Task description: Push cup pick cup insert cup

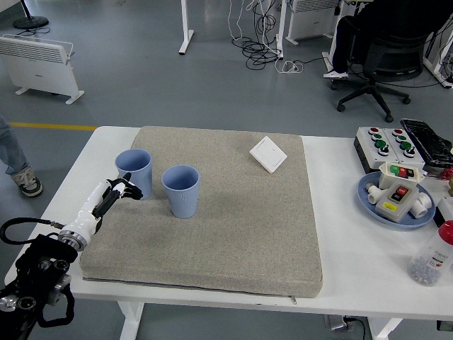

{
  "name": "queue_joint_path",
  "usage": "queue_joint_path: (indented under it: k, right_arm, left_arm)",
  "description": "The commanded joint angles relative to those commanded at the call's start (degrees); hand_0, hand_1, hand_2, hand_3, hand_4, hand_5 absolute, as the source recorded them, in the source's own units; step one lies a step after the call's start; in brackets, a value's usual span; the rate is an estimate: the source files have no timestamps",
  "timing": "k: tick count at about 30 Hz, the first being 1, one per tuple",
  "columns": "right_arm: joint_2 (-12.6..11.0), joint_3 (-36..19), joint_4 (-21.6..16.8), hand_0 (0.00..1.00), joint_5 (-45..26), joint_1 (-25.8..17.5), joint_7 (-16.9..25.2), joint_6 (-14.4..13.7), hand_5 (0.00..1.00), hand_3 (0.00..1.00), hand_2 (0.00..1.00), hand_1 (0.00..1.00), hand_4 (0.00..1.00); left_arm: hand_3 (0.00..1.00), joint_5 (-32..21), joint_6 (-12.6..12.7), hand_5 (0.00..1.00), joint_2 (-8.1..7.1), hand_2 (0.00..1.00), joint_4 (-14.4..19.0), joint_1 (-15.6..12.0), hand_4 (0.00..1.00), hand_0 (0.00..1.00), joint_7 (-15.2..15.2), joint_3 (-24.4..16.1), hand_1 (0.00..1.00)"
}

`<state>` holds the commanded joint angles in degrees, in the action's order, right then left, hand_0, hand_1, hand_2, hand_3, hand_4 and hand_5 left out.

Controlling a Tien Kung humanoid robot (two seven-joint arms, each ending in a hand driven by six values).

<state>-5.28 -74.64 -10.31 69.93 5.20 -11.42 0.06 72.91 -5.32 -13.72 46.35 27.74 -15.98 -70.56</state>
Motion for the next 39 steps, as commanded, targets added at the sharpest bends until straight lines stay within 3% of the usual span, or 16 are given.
queue_joint_path:
  k: [4, 5, 6, 11, 12, 17, 18, 19, 21, 23, 24, 28, 29, 30, 39]
  right_arm:
    - [-0.13, -0.44, 0.0, 0.695, 0.06, -0.04, 0.0, -0.1, 0.43, 0.546, 0.613, 0.593, 0.105]
    - [-0.14, -0.5, 0.0, 0.695, 0.11, -0.04, -0.01, -0.11, 0.43, 0.546, 0.613, 0.593, 0.105]
    - [-0.17, -0.67, 0.0, 0.695, 0.2, -0.06, -0.02, -0.14, 0.431, 0.546, 0.613, 0.592, 0.106]
    - [-0.3, -1.2, 0.0, 0.695, 0.02, -0.23, -0.04, -0.26, 0.431, 0.546, 0.613, 0.592, 0.106]
    - [-0.31, -1.28, 0.0, 0.695, -0.1, -0.28, -0.03, -0.29, 0.431, 0.546, 0.613, 0.593, 0.106]
    - [-0.43, -1.47, 0.0, 0.695, -0.14, -0.47, -0.1, -0.29, 0.431, 0.546, 0.613, 0.593, 0.106]
    - [-0.45, -1.49, 0.0, 0.695, -0.14, -0.52, -0.14, -0.29, 0.431, 0.546, 0.613, 0.593, 0.106]
    - [-0.47, -1.48, 0.0, 0.695, -0.16, -0.57, -0.17, -0.29, 0.431, 0.546, 0.613, 0.593, 0.106]
    - [-0.48, -1.48, 0.0, 0.695, -0.17, -0.59, -0.19, -0.29, 0.431, 0.546, 0.613, 0.593, 0.106]
    - [-0.55, -1.48, 0.0, 0.695, -0.29, -0.69, -0.26, -0.25, 0.431, 0.546, 0.613, 0.593, 0.106]
    - [-0.57, -1.46, 0.0, 0.696, -0.35, -0.71, -0.28, -0.24, 0.432, 0.546, 0.61, 0.593, 0.106]
    - [-0.64, -1.25, 0.0, 0.696, -0.7, -0.84, -0.38, -0.23, 0.432, 0.546, 0.61, 0.593, 0.106]
    - [-0.65, -1.24, 0.0, 0.696, -0.73, -0.85, -0.39, -0.23, 0.432, 0.546, 0.61, 0.593, 0.106]
    - [-0.69, -1.16, 0.0, 0.696, -0.69, -0.87, -0.42, -0.21, 0.432, 0.546, 0.61, 0.593, 0.107]
    - [-0.89, -1.02, 0.0, 0.696, -0.7, -0.93, -0.5, -0.3, 0.432, 0.545, 0.608, 0.592, 0.107]
  left_arm:
    - [0.453, 4.05, -1.91, 0.998, -2.36, 0.52, 6.97, -1.88, 0.57, 0.667, 5.84, -2.04, 0.573]
    - [0.453, 4.57, -2.0, 0.998, -2.59, 0.52, 8.07, -2.0, 0.57, 0.667, 6.36, -2.24, 0.573]
    - [0.488, 5.44, -2.18, 0.998, -3.15, 0.536, 9.65, -2.26, 0.681, 0.669, 7.18, -2.98, 0.58]
    - [0.488, 10.72, -1.47, 0.998, -4.99, 0.536, 18.07, -3.47, 0.681, 0.669, 9.54, -5.04, 0.58]
    - [0.568, 12.85, -1.36, 0.967, -5.25, 0.658, 20.61, -3.54, 0.74, 0.717, 9.73, -5.06, 0.673]
    - [0.568, 21.24, -1.58, 0.967, -6.37, 0.658, 29.77, -1.2, 0.74, 0.717, 10.2, -2.8, 0.673]
    - [0.676, 22.94, -1.96, 0.822, -6.56, 0.787, 30.88, -0.23, 0.829, 0.765, 10.69, -2.2, 0.748]
    - [0.676, 24.92, -2.43, 0.822, -6.71, 0.787, 31.65, 0.93, 0.829, 0.765, 11.28, -1.64, 0.748]
    - [0.676, 26.59, -2.66, 0.822, -6.78, 0.787, 32.01, 1.56, 0.829, 0.765, 11.55, -1.38, 0.748]
    - [0.676, 29.75, -4.81, 0.822, -7.25, 0.787, 31.87, 4.43, 0.829, 0.765, 13.38, 0.65, 0.748]
    - [0.889, 31.35, -5.57, 0.716, -7.37, 0.994, 31.67, 5.74, 0.96, 0.875, 13.99, 1.35, 0.89]
    - [0.889, 37.3, -10.09, 0.716, -7.48, 0.994, 28.78, 11.51, 0.96, 0.875, 16.52, 6.18, 0.89]
    - [0.889, 37.81, -10.45, 0.716, -7.43, 0.994, 28.23, 12.38, 0.96, 0.875, 16.64, 6.98, 0.89]
    - [0.998, 39.31, -11.31, 0.653, -7.19, 0.998, 27.23, 13.69, 0.998, 0.923, 17.17, 8.19, 0.941]
    - [0.998, 45.2, -15.98, 0.6, -4.95, 0.998, 19.21, 21.51, 0.998, 0.937, 18.47, 15.84, 0.958]
